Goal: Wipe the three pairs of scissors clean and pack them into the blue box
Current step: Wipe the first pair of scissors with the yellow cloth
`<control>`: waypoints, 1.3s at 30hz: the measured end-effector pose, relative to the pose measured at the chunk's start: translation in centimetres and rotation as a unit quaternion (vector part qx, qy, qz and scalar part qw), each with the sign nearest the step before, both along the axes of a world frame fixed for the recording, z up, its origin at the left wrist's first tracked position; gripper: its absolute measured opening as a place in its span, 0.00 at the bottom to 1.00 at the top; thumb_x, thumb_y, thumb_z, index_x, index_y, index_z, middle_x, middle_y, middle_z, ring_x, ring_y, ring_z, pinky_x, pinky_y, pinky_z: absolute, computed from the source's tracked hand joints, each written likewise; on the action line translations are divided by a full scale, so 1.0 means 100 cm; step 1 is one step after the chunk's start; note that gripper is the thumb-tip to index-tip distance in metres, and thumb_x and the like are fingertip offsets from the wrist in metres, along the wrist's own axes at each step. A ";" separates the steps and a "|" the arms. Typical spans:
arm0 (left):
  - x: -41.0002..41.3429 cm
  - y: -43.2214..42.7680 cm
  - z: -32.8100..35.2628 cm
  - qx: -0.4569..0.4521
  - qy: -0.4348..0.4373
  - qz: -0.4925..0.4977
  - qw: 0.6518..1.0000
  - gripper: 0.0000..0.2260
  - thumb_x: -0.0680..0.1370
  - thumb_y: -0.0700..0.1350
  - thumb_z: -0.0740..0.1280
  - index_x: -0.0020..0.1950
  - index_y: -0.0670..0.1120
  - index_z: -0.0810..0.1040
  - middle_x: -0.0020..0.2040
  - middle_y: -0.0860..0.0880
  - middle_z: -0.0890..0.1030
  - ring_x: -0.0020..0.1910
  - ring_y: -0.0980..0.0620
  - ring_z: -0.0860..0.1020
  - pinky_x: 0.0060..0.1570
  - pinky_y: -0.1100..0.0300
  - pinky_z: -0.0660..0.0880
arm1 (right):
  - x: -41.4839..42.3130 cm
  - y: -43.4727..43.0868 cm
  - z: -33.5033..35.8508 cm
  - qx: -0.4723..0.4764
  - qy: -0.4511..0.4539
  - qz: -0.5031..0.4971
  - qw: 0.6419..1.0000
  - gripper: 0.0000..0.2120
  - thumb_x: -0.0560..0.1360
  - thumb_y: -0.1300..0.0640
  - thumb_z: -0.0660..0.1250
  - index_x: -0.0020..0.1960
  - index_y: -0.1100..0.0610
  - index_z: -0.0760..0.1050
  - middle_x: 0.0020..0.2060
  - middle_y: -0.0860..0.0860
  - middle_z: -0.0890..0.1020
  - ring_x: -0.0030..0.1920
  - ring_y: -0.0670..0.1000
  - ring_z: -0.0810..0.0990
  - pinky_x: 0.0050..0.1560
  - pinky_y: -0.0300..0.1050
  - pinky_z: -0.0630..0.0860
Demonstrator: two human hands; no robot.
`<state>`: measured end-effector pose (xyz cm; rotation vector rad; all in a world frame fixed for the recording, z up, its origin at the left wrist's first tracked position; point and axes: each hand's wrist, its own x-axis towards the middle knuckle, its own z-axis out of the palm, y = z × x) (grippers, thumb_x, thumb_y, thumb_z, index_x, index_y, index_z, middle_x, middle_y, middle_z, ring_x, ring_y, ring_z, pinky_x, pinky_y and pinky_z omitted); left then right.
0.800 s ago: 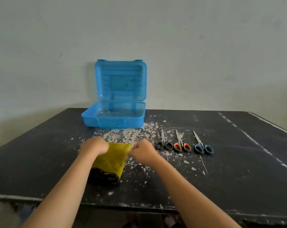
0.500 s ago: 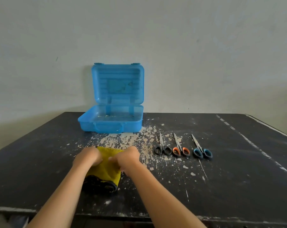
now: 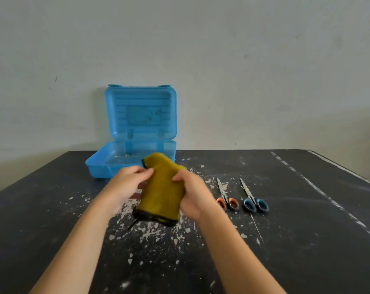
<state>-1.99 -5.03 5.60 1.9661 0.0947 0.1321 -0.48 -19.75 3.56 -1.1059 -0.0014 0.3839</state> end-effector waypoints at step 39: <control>0.065 -0.065 -0.013 0.238 -0.050 0.157 0.957 0.12 0.80 0.38 0.59 0.36 0.41 0.70 0.33 0.45 0.71 0.29 0.52 0.67 0.30 0.61 0.65 | 0.010 -0.101 0.003 -0.274 -0.070 -0.072 0.956 0.17 0.70 0.38 0.65 0.52 0.46 0.78 0.48 0.50 0.81 0.48 0.54 0.80 0.53 0.54 0.76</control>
